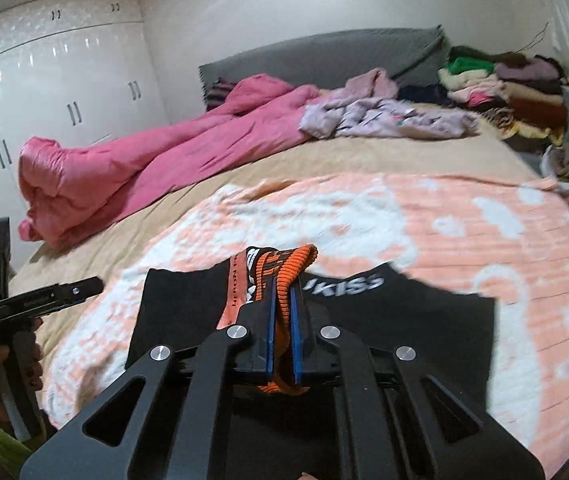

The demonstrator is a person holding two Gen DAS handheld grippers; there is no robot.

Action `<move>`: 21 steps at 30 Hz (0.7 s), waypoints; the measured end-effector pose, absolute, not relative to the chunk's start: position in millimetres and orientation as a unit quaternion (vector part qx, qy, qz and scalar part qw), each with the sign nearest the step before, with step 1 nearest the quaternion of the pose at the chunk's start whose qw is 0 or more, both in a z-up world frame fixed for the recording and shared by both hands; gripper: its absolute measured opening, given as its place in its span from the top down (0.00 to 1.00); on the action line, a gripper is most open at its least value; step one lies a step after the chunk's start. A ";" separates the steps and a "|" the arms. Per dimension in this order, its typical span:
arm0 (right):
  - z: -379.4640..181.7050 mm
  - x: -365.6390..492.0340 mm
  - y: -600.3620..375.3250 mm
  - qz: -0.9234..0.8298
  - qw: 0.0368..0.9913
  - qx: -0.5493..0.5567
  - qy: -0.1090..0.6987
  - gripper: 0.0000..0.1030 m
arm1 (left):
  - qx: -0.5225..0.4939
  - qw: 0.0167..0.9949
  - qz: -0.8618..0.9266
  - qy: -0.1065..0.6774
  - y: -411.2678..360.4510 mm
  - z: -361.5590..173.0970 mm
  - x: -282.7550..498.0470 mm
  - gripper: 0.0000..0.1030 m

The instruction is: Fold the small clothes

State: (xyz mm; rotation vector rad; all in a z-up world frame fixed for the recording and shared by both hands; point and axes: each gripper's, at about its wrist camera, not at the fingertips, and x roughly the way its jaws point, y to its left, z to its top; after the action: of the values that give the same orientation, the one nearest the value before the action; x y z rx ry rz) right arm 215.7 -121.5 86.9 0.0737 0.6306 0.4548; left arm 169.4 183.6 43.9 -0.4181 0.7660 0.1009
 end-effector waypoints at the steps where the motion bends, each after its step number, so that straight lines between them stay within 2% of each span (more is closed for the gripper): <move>1: 88.8 216.2 -130.0 0.211 0.927 0.035 0.307 0.95 | -0.202 0.905 0.048 0.371 182.9 43.9 170.3 0.31; 9: 71.5 219.6 -173.3 0.161 0.929 0.050 0.330 0.95 | -0.185 0.906 0.039 0.378 165.6 42.5 179.2 0.31; 21: 45.0 217.8 -183.7 0.126 0.922 0.040 0.364 0.95 | -0.126 0.904 0.002 0.408 111.4 26.0 207.3 0.31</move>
State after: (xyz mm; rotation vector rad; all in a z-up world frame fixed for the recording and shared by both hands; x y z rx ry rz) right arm 217.8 -183.7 45.0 0.0823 0.7479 0.2592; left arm 207.3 111.4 26.0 -0.2595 0.8435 0.0044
